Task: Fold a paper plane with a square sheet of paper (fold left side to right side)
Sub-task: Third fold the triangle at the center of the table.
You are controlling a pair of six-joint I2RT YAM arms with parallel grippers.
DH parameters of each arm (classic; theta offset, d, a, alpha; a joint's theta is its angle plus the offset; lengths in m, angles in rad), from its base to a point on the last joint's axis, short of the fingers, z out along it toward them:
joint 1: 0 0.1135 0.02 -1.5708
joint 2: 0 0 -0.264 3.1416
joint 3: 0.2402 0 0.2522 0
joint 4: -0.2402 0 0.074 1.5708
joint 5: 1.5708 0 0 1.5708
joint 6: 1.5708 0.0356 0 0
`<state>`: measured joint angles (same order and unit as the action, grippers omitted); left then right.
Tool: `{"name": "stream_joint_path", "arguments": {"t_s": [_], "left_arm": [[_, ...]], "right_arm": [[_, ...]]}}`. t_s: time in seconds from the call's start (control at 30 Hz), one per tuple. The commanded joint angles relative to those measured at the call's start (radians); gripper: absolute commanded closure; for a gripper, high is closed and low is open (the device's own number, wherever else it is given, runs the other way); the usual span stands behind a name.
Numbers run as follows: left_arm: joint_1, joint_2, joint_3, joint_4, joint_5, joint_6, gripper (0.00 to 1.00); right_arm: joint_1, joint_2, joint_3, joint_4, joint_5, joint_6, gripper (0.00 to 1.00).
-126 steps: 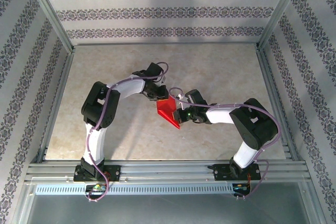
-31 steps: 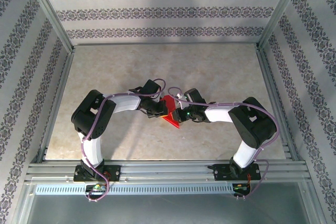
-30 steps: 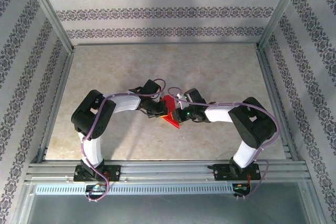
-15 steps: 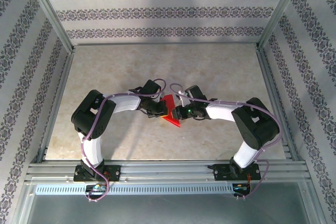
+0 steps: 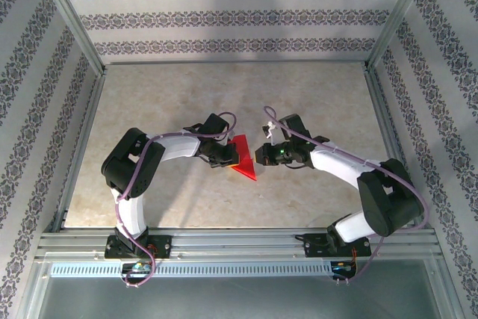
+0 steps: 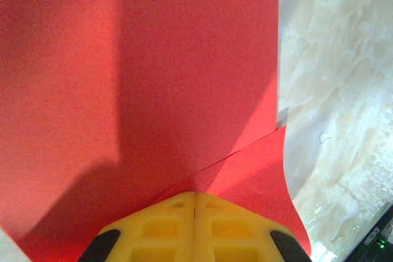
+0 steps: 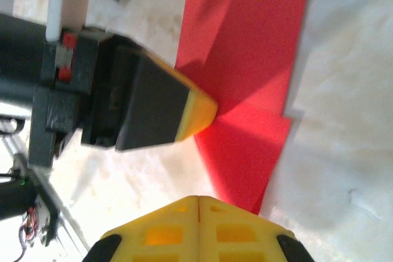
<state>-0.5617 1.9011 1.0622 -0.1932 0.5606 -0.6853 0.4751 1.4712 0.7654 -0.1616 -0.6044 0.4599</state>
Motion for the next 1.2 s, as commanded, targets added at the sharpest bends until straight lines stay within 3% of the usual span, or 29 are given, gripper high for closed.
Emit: {"name": "stream_joint_path", "arguments": {"t_s": [0.0,0.63,1.17], "left_arm": [[-0.009,0.035,-0.021,-0.057,-0.078,0.02,0.96],[-0.009,0.036,-0.015,-0.055,-0.075,0.021,0.96],[-0.009,0.039,-0.012,-0.058,-0.074,0.024,0.96]], "right_arm": [[0.033,0.025,-0.021,-0.008,-0.112,0.098,1.0],[0.076,0.147,-0.049,0.041,-0.036,0.129,1.0],[0.085,0.188,-0.063,0.07,-0.048,0.147,1.0]]}}
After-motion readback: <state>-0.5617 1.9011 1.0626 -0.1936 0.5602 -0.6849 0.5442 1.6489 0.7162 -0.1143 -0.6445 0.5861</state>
